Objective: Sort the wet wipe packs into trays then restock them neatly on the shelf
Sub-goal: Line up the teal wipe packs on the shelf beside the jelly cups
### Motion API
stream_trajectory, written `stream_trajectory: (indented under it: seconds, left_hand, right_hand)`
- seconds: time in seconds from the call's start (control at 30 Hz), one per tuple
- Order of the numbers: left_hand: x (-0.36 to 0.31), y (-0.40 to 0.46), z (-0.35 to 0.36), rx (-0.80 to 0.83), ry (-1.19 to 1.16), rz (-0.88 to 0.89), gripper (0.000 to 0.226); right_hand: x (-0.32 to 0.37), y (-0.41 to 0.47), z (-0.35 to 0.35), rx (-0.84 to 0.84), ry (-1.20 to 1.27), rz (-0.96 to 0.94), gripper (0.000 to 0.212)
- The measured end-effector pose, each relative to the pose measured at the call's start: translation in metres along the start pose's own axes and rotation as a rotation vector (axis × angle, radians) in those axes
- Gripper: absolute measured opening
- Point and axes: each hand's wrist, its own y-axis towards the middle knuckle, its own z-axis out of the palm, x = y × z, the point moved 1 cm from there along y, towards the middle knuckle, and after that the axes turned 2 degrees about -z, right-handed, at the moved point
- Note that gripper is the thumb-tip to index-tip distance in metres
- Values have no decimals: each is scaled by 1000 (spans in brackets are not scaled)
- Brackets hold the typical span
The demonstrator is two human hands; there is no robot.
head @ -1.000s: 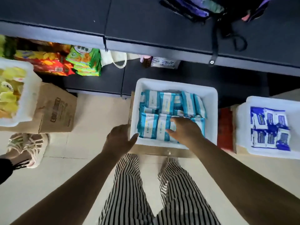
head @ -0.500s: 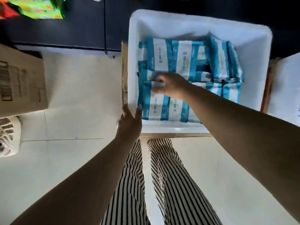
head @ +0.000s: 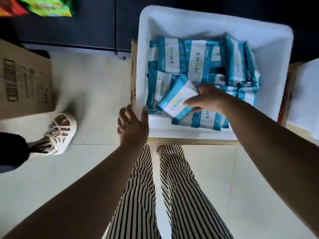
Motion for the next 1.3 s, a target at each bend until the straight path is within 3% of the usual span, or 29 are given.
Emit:
stream_trajectory:
  seconds: [0.07,0.2,0.3,0.4,0.5,0.57,0.7,0.87,1.0,1.1,1.3]
  left_hand:
    - [-6,-8,-8,-95,65,32,63]
    - [-37,-17,-22,-188,-15,122,66]
    - [-70,-14,-19,-40,-178,172,42]
    - [-95,4,1,175,-316,-11,47]
    - [-107,23,18,213,-640,-273,44]
    - [-113,38,25,223,-869,-346,39]
    - [-129,65,28,184,-1125,-388,36]
    - [-149,79,36,123,-1181,-384,50]
    - [-153,74,29,73,-1268,-403,42]
    - [-145,54,18,64,-1175,-373,37]
    - [-125,-17,-38,77,-986,-101,17]
  right_hand:
    - [-10,-15,-12,-129,287,5,24]
    - [-29,-39,-29,-466,768,12,11]
    - [-48,-45,-31,-550,980,12,13]
    - [-68,-40,-26,-591,1113,93,24]
    - [-80,-33,-17,-596,1260,149,13]
    - [-88,-29,-11,-582,1339,163,10]
    - [-100,-22,-8,-526,1407,127,11]
    - [-104,-20,-12,-486,1432,119,17]
    - [-105,-24,-16,-467,1389,122,14]
    - [-101,-35,-25,-448,1335,71,14]
    - [-65,-85,-57,-296,1208,-99,20]
